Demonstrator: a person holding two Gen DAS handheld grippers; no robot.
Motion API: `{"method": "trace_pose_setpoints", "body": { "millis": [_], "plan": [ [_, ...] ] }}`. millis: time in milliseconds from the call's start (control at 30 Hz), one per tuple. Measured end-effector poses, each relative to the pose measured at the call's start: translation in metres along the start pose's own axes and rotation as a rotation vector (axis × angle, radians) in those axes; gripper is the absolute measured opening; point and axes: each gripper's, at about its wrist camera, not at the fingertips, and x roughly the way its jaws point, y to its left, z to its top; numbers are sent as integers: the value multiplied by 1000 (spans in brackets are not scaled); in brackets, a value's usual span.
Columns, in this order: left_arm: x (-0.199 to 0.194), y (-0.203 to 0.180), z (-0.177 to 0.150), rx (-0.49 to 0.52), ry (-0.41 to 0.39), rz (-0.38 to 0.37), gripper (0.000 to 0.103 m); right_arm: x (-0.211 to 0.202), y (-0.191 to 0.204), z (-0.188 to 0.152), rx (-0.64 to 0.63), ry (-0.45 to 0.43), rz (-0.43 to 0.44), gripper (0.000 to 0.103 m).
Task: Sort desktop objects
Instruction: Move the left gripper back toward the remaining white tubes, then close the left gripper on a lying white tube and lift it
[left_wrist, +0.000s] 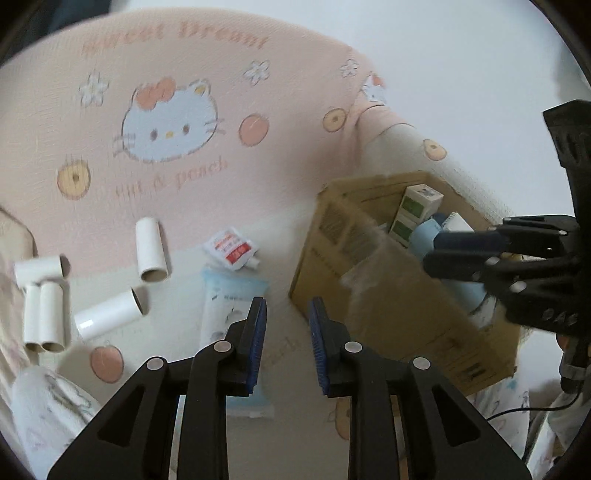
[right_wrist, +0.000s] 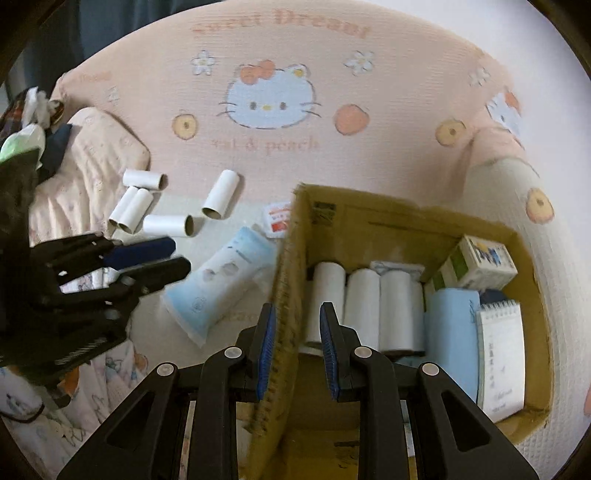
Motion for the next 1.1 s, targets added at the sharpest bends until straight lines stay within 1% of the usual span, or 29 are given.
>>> {"method": "trace_pose_setpoints", "body": {
  "millis": [33,67,133,200,267,300,367,433,467,533,567,633,767,833,933,967,1000,1067,1100],
  "plan": [
    [3,8,-1,-21,7,-17,28,1,4,3,0,-12,11,20],
    [9,21,-2,-50,19,-30,31,2,6,5,9,-17,22,20],
    [16,38,-4,-67,27,-15,33,5,11,10,25,-25,32,20],
    [23,57,-6,-66,37,15,34,4,19,13,24,-56,36,20],
    [27,79,-9,-92,56,10,35,2,25,15,32,-88,44,20],
    [28,86,-10,-114,62,-2,38,3,27,15,40,-91,49,20],
    [30,109,-16,-207,67,-43,42,7,33,17,47,-84,57,20],
    [31,129,-20,-310,63,-63,43,12,43,18,35,-93,40,20],
    [29,141,-21,-363,45,-50,43,13,50,18,24,-117,22,20],
    [22,153,-22,-412,0,-20,43,19,63,20,4,-154,23,20],
    [18,157,-21,-426,-25,0,44,23,67,23,1,-155,25,20],
    [16,165,-20,-443,-47,35,49,36,76,29,4,-147,41,20],
    [18,187,-18,-521,-52,81,50,73,89,41,59,-99,125,20],
    [21,201,-17,-579,-48,80,50,94,93,49,100,-68,178,20],
    [25,228,-21,-700,-44,66,50,124,99,60,125,-3,209,20],
    [25,237,-23,-741,-39,66,50,130,102,62,116,9,201,20],
    [25,245,-25,-774,-34,82,50,135,105,64,100,13,196,20],
    [25,254,-26,-798,-33,104,50,147,114,68,45,20,210,20],
    [24,255,-25,-794,-33,111,50,153,118,70,23,32,213,20]
  ]
}}
